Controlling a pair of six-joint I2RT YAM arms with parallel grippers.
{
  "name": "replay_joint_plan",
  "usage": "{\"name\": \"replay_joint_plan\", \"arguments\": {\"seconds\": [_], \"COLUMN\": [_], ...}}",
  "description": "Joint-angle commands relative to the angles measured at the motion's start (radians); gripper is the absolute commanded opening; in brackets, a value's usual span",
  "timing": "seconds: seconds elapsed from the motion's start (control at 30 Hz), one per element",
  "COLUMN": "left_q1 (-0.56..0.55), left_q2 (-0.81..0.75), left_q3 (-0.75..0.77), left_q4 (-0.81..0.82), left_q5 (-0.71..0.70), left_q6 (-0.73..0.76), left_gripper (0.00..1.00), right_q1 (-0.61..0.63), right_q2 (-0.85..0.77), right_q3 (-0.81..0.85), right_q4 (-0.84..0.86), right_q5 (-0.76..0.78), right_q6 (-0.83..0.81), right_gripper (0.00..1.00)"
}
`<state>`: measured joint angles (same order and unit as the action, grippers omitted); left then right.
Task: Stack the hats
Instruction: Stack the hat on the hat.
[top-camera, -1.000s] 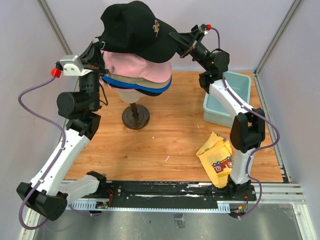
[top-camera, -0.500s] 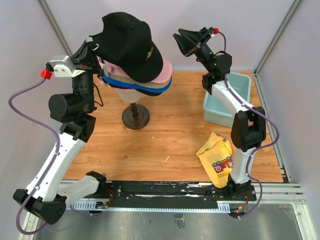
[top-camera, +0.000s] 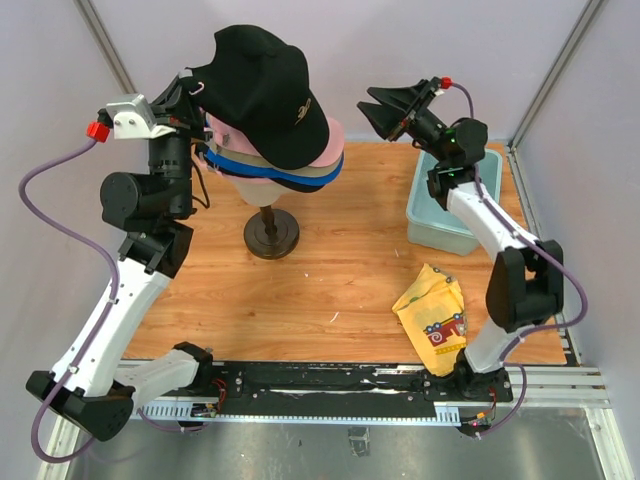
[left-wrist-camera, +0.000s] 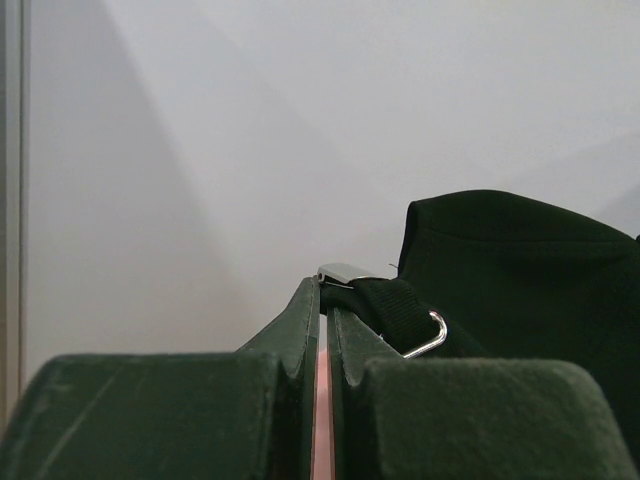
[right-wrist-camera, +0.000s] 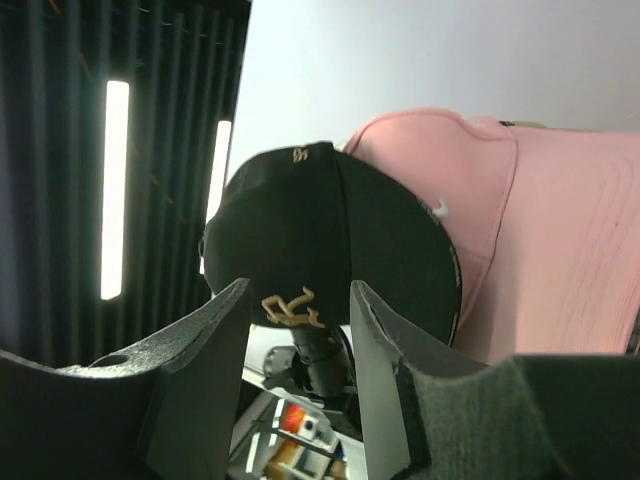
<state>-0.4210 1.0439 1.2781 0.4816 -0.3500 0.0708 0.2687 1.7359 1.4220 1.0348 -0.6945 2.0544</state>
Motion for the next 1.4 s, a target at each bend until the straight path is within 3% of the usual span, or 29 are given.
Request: {"name": "replay_joint_plan", "arguments": {"seconds": [0.0, 0.23, 0.5, 1.23, 1.37], "left_q1": [-0.013, -0.022, -0.024, -0.024, -0.024], "left_q2": [0.004, 0.008, 0.015, 0.025, 0.025], "left_q3": [0.041, 0.041, 0.052, 0.048, 0.046], "left_q4": [-0.015, -0.031, -0.05, -0.052, -0.052], "left_q5": [-0.062, -0.084, -0.098, -0.095, -0.096], "left_q6": [0.007, 0.01, 0.018, 0.019, 0.018], "left_gripper": [0.0, 0.01, 0.01, 0.0, 0.01], "right_q1": [-0.012, 0.049, 0.131, 0.193, 0.197], "right_q2": [-0.145, -0.238, -0.212, -0.125, -0.118], "right_q3": [-0.086, -0.169, -0.188, -0.097, -0.085], "right_q4": [-0.135, -0.319, -0.336, -0.244, -0.234], "right_q5": [-0.08, -0.073, -0.042, -0.016, -0.019], "right_q6": [-0.196, -0.38, -0.447, -0.412, -0.401], "right_gripper": [0.46, 0.48, 0.5, 0.49, 0.44]}}
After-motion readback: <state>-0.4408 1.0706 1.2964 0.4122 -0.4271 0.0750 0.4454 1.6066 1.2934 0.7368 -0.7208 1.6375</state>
